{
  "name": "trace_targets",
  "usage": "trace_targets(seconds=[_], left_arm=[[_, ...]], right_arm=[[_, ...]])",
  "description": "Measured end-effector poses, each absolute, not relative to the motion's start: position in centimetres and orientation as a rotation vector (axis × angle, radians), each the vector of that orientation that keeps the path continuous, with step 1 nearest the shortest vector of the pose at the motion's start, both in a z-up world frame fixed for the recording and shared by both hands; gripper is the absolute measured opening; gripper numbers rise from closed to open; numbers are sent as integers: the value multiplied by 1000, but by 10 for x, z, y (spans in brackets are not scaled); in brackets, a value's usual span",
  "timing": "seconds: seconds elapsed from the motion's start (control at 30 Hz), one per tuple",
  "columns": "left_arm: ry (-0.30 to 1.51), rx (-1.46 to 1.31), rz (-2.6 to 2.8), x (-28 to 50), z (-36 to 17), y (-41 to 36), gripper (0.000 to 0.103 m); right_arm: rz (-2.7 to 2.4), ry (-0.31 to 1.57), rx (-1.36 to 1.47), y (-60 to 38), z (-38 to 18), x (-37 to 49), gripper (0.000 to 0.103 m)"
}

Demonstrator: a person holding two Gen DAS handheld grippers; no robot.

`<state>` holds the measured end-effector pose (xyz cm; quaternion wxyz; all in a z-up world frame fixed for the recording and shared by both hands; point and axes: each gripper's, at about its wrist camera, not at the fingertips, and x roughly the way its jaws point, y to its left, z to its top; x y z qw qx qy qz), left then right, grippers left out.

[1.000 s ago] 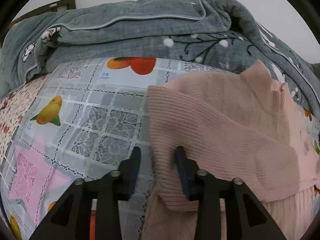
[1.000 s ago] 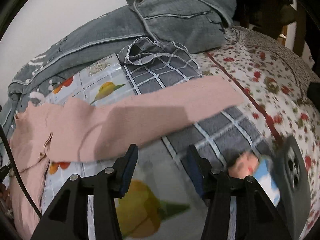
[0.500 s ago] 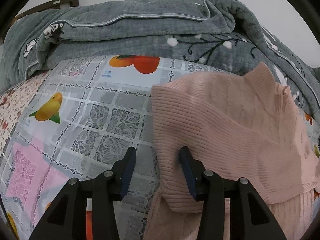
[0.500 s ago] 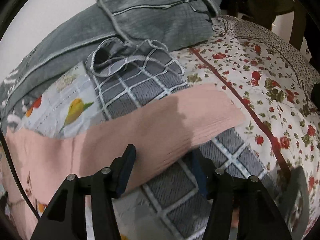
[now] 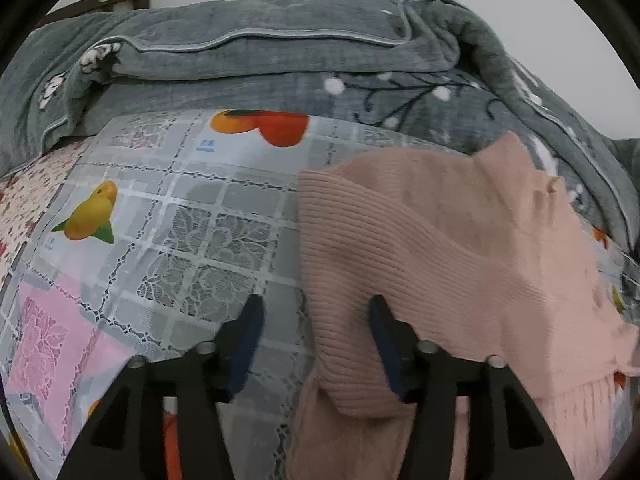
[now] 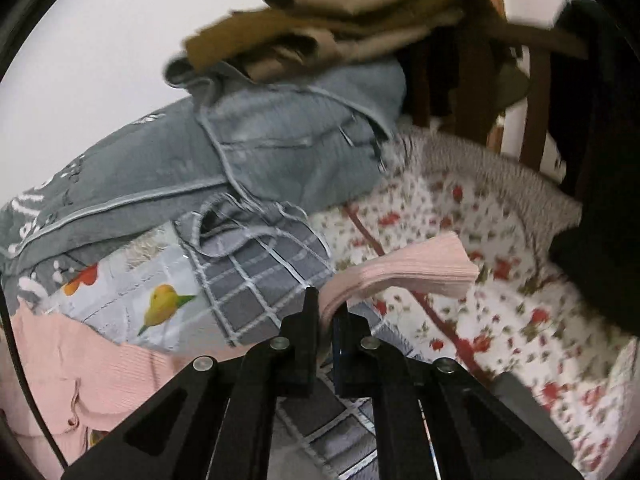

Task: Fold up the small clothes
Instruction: 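Lift the held sleeve with the right tool and fold it across the body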

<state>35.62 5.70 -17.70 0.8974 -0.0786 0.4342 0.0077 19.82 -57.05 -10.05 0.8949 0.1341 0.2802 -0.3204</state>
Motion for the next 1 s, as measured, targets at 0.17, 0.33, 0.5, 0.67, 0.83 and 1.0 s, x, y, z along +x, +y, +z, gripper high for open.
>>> trace_targets(seconds=[0.17, 0.33, 0.5, 0.67, 0.83, 1.0], left_arm=[[851, -159, -10, 339, -157, 65, 70], [796, -222, -2, 327, -138, 99, 73], [778, -294, 21, 315, -137, 145, 73], [778, -367, 20, 312, -140, 170, 73], [776, -375, 10, 310, -142, 171, 74], [777, -396, -71, 312, -142, 156, 73]], right_arm=[[-596, 528, 147, -512, -57, 219, 5], [-433, 489, 56, -420, -23, 252, 5], [-207, 482, 3, -292, -8, 289, 5], [42, 600, 54, -179, -44, 329, 6], [258, 747, 55, -112, -108, 344, 15], [279, 786, 76, -134, -120, 322, 25]])
